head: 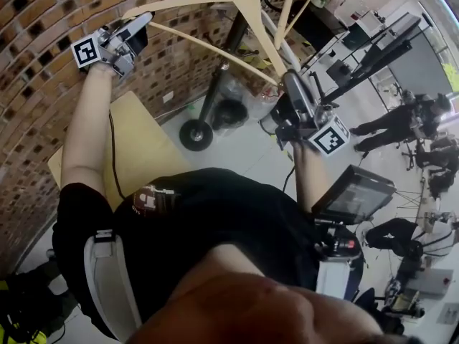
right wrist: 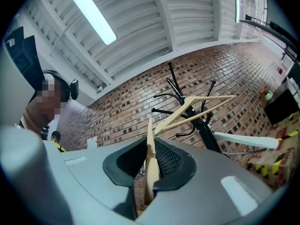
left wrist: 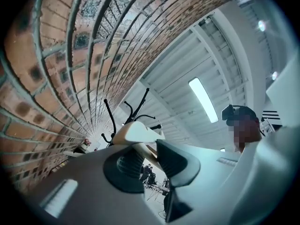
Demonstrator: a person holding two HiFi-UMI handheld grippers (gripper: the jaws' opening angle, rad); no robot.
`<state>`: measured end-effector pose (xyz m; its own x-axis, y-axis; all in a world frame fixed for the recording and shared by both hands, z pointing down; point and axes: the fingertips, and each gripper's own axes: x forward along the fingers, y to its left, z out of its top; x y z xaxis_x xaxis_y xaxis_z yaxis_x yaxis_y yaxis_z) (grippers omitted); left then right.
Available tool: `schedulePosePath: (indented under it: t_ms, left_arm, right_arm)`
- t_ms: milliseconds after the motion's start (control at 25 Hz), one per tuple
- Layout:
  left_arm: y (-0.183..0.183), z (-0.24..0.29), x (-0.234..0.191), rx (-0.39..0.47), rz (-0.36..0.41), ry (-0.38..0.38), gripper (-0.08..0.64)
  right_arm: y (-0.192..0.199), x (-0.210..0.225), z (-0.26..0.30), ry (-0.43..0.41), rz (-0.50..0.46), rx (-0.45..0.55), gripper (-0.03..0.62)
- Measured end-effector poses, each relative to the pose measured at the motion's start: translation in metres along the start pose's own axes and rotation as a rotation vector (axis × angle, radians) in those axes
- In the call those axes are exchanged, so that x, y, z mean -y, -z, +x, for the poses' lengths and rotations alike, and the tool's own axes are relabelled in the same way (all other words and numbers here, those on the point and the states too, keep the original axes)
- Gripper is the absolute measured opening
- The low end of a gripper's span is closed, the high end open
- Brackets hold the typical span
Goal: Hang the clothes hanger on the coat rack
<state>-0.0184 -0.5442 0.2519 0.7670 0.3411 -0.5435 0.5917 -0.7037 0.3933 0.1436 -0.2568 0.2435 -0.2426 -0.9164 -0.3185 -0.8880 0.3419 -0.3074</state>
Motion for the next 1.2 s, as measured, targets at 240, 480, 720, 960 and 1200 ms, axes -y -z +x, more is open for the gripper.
schedulePosePath:
  t_ms: [240, 480, 720, 960, 1200]
  left_arm:
    - [0.0, 0.006, -0.016, -0.015, -0.021, 0.008, 0.078]
    - [0.011, 0.004, -0.033, -0.026, -0.053, -0.006, 0.077]
    - [0.019, 0.006, -0.044, -0.015, -0.069, 0.003, 0.074]
    - [0.03, 0.014, -0.074, -0.018, -0.095, -0.013, 0.074]
    - [0.046, 0.014, -0.106, -0.016, -0.146, -0.066, 0.077]
  right_arm:
    - [0.006, 0.012, 0.001, 0.038, -0.003, 0.007, 0.07]
    - [0.017, 0.027, -0.001, 0.069, 0.021, -0.007, 0.071]
    - [0.021, 0.04, -0.004, 0.069, 0.01, 0.003, 0.072]
    - [0.027, 0.068, -0.004, 0.095, 0.016, 0.0, 0.074]
    - [0.035, 0.093, -0.004, 0.138, 0.029, -0.019, 0.074]
